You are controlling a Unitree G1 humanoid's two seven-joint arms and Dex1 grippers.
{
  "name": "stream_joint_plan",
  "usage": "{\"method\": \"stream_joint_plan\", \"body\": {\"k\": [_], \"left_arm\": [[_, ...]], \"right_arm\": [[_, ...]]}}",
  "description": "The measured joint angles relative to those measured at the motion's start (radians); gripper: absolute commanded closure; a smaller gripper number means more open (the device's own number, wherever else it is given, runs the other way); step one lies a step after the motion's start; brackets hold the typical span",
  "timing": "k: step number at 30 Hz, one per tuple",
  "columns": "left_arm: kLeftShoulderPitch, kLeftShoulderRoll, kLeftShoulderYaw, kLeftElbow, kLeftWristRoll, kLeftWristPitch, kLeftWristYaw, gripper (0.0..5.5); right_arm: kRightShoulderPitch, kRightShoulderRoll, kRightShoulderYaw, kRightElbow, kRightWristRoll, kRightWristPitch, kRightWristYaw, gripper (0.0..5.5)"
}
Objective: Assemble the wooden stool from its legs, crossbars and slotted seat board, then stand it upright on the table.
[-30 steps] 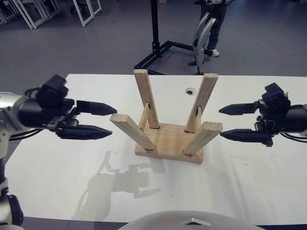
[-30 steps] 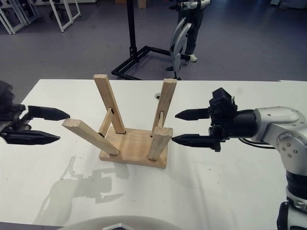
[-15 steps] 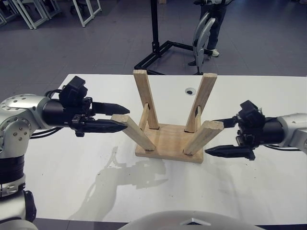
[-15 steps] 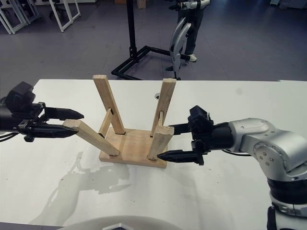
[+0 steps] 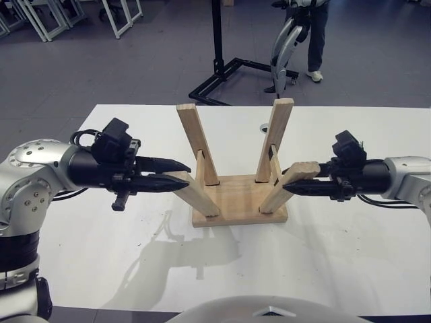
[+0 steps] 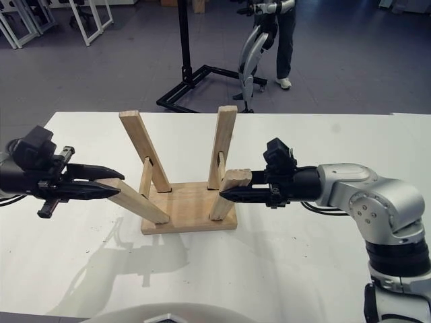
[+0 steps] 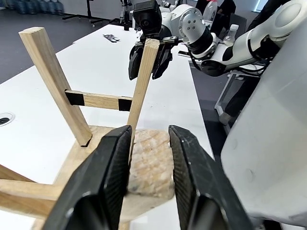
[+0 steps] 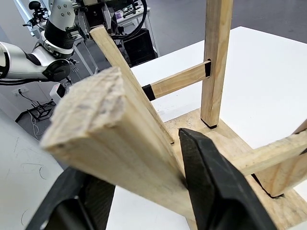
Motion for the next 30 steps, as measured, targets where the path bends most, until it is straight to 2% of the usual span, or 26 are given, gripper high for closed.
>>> {"method": "stream_joint_plan", "body": {"k": [7,15,21,24,26,29,30], "left_arm": [[-0.057,0.024,-0.074,-0.070,0.076,-0.003,0.144,4.21],[-0.072,0.030,-0.093,0.018,-0.013,0.053,0.098,4.21],[-0.202,0.049,-0.085,0.122,-0.251,0.323,0.077,4.21],[-0.275,0.054,-0.092,0.208,-0.349,0.473,0.073,4.21],[-0.352,0.037,-0.138,0.315,-0.376,0.593,0.059,4.21],[-0.414,-0.025,-0.214,0.452,-0.337,0.674,0.052,3.47],[-0.431,-0.051,-0.240,0.497,-0.299,0.681,0.063,3.33]], "right_arm": [[-0.029,-0.016,-0.017,-0.055,0.009,0.111,-0.125,3.56],[-0.077,-0.039,-0.027,-0.049,0.064,0.220,-0.166,3.56],[-0.196,-0.041,-0.097,0.102,0.359,0.479,-0.214,3.56],[-0.243,-0.073,-0.041,0.230,0.563,0.545,-0.215,3.56],[-0.305,-0.117,0.063,0.351,0.729,0.591,-0.238,3.56],[-0.365,-0.125,0.204,0.512,0.863,0.615,-0.303,3.56],[-0.386,-0.117,0.231,0.569,0.872,0.624,-0.323,3.37]]}}
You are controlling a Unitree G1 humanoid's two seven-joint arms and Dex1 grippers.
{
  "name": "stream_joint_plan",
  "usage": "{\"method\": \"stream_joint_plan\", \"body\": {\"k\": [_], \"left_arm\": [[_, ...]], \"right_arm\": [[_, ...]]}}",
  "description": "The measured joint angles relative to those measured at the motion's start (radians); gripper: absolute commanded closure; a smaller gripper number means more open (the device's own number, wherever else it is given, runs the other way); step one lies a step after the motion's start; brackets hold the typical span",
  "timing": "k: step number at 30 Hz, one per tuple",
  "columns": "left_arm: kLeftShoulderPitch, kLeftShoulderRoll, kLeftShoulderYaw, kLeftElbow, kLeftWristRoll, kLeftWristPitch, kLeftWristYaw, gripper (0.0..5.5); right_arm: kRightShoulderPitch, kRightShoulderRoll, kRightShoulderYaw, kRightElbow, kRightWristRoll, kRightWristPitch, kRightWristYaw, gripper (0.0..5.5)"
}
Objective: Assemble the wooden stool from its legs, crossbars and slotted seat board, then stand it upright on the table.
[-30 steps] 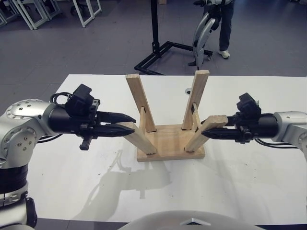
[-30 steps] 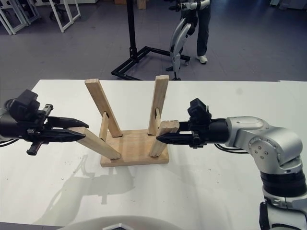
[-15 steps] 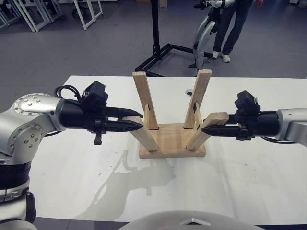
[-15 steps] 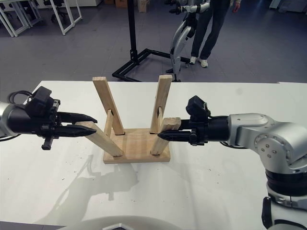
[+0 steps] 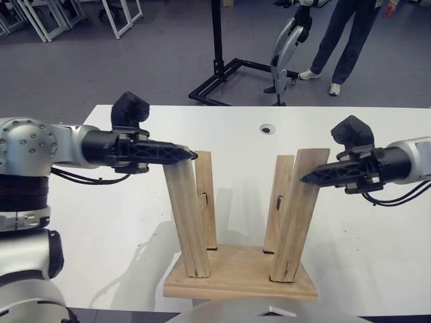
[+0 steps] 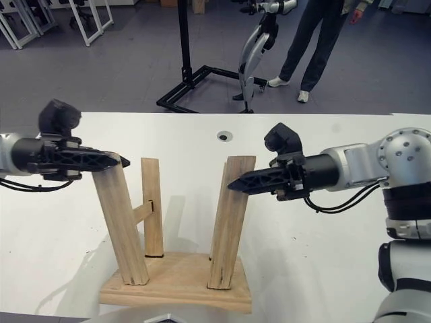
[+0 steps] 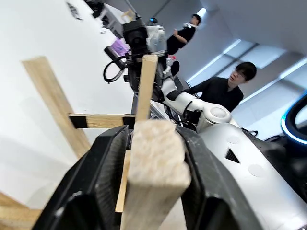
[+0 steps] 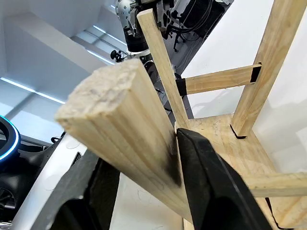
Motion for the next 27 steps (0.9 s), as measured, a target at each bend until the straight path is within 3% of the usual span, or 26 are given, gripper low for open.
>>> {"method": "stream_joint_plan", "body": {"k": [4,8,13,18,21,25,27], "left_arm": [[-0.050,-0.054,-0.029,0.092,0.085,0.008,0.008,2.43],[-0.075,-0.103,-0.029,0.195,0.164,-0.026,0.011,1.73],[-0.089,-0.151,-0.048,0.392,0.388,-0.221,0.068,1.22],[-0.118,-0.180,-0.014,0.503,0.451,-0.285,0.042,1.22],[-0.175,-0.170,0.065,0.564,0.443,-0.261,-0.004,1.22],[-0.178,-0.082,0.121,0.563,0.450,-0.285,-0.098,1.22],[-0.026,-0.006,0.131,0.431,0.516,-0.435,-0.117,1.22]], "right_arm": [[-0.084,0.060,0.054,0.200,-0.052,0.012,-0.022,2.39],[-0.122,0.110,0.064,0.324,-0.235,0.013,0.008,1.60],[-0.126,0.126,0.051,0.391,-0.500,-0.009,0.139,0.64],[-0.113,0.139,0.017,0.390,-0.658,-0.067,0.245,0.64],[-0.075,0.138,-0.010,0.360,-0.721,-0.086,0.295,0.64],[0.021,0.124,-0.036,0.260,-0.797,-0.170,0.354,0.64],[0.102,0.076,-0.063,0.150,-0.848,-0.285,0.407,0.64]]}}
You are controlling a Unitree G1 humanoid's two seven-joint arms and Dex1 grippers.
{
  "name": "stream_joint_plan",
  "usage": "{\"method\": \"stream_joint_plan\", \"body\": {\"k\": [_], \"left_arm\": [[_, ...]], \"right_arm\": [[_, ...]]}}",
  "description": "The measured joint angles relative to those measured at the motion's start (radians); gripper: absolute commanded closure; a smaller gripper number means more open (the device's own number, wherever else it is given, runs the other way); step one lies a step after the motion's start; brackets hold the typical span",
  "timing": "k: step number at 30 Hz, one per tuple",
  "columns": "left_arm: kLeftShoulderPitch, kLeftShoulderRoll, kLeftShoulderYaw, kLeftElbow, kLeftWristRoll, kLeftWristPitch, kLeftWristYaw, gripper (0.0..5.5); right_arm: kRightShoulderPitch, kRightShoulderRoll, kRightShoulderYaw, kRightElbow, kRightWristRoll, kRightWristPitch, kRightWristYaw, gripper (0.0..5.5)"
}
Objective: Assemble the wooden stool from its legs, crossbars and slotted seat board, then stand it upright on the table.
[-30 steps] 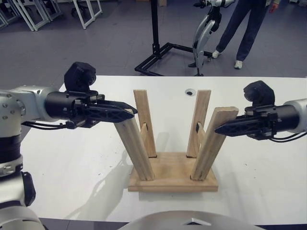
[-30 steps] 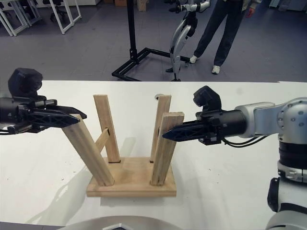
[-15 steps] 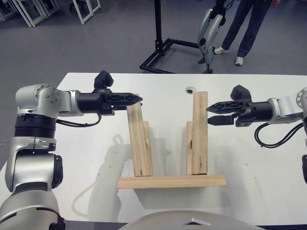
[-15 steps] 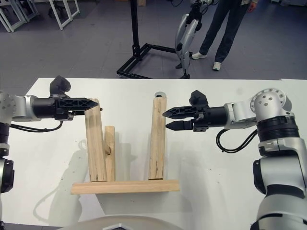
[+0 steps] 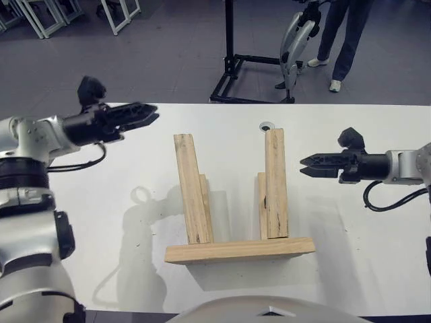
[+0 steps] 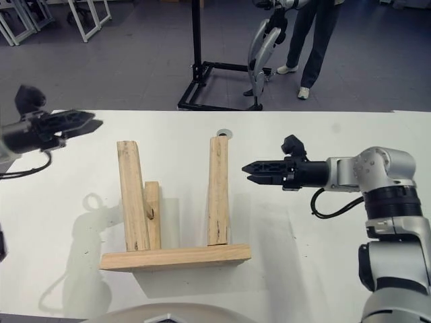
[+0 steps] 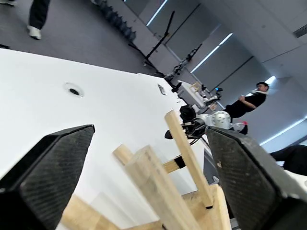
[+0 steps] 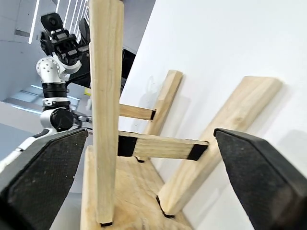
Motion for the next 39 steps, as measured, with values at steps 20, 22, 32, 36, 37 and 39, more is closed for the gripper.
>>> {"method": "stream_joint_plan", "body": {"k": [20,22,32,36,37,39], "left_arm": [[1.086,0.030,0.090,-1.107,0.155,-0.487,0.034,0.37],[1.058,0.026,0.056,-1.126,0.146,-0.469,0.058,0.37],[1.015,-0.003,-0.014,-1.131,0.104,-0.399,0.157,2.19],[0.978,-0.035,-0.017,-1.105,0.078,-0.395,0.178,2.91],[0.964,-0.042,-0.017,-1.105,0.058,-0.379,0.180,3.07],[0.945,-0.043,-0.007,-1.105,0.026,-0.352,0.191,3.16]], "right_arm": [[0.696,-0.150,-0.097,-0.826,-0.282,-0.613,0.136,0.02],[0.681,-0.123,-0.088,-0.853,-0.279,-0.612,0.106,0.02],[0.681,-0.103,-0.046,-0.904,-0.232,-0.521,0.053,2.18],[0.680,-0.102,-0.031,-0.919,-0.210,-0.496,0.045,3.01],[0.672,-0.102,-0.033,-0.922,-0.201,-0.483,0.035,3.10],[0.634,-0.097,-0.058,-0.918,-0.161,-0.435,0.015,3.25]]}}
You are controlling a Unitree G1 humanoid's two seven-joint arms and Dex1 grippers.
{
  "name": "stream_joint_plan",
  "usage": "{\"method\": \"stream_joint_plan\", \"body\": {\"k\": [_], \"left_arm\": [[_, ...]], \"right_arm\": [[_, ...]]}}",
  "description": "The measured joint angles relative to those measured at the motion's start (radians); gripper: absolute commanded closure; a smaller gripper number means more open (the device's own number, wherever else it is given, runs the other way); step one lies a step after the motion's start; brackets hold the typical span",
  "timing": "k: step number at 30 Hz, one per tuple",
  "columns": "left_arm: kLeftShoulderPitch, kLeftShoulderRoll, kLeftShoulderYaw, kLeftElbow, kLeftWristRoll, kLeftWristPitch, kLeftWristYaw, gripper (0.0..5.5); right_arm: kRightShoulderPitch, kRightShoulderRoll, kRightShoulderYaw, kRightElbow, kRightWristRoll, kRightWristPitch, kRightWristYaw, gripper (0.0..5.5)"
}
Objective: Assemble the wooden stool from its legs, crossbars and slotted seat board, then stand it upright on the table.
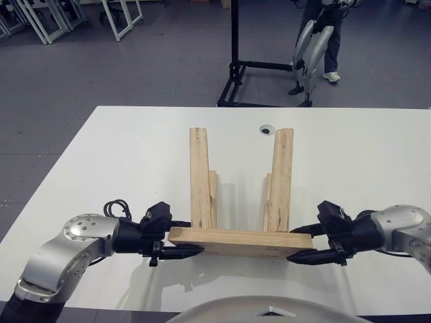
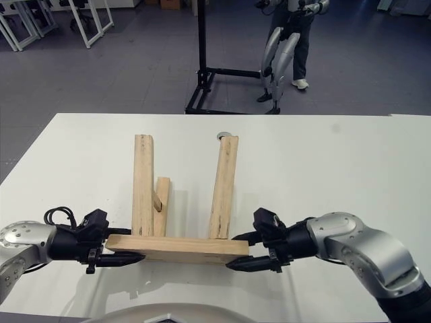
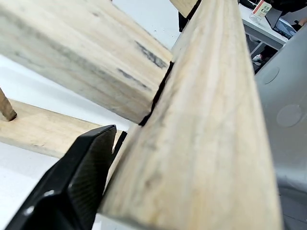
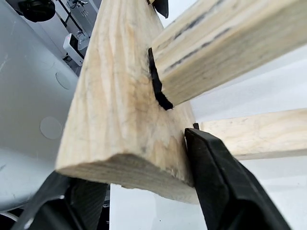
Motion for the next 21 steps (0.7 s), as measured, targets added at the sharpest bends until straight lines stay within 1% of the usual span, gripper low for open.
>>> {"method": "stream_joint_plan", "body": {"k": [3,7,9,12,14,16,17,19,20,21], "left_arm": [[-0.044,0.000,0.054,-0.006,-0.103,0.076,0.020,3.39],[-0.122,-0.009,0.131,0.002,-0.295,0.172,0.033,3.80],[-0.173,0.003,0.151,0.026,-0.391,0.258,0.043,3.82],[-0.325,0.073,0.143,0.116,-0.542,0.463,0.085,3.82],[-0.433,0.092,0.130,0.202,-0.672,0.596,0.146,3.82],[-0.531,0.102,0.098,0.316,-0.847,0.712,0.213,3.82],[-0.577,0.119,0.068,0.377,-0.922,0.761,0.231,3.82],[-0.631,0.150,0.014,0.462,-1.033,0.807,0.267,3.82],[-0.672,0.167,-0.032,0.524,-1.108,0.830,0.294,3.82],[-0.689,0.168,-0.049,0.561,-1.131,0.838,0.310,3.82]], "right_arm": [[-0.093,0.036,-0.063,0.047,0.124,0.115,-0.070,3.38],[-0.233,0.069,-0.150,0.148,0.384,0.280,-0.191,3.44],[-0.266,0.057,-0.172,0.185,0.519,0.335,-0.256,3.44],[-0.333,0.048,-0.166,0.238,0.712,0.381,-0.403,3.44],[-0.399,0.002,-0.127,0.285,0.859,0.399,-0.496,3.44],[-0.474,-0.042,-0.038,0.373,1.051,0.453,-0.508,3.44],[-0.518,-0.057,-0.001,0.438,1.104,0.486,-0.481,3.44],[-0.608,-0.077,0.080,0.563,1.127,0.576,-0.392,3.44],[-0.688,-0.078,0.151,0.676,1.128,0.642,-0.333,3.44],[-0.729,-0.077,0.187,0.746,1.130,0.673,-0.309,3.44]]}}
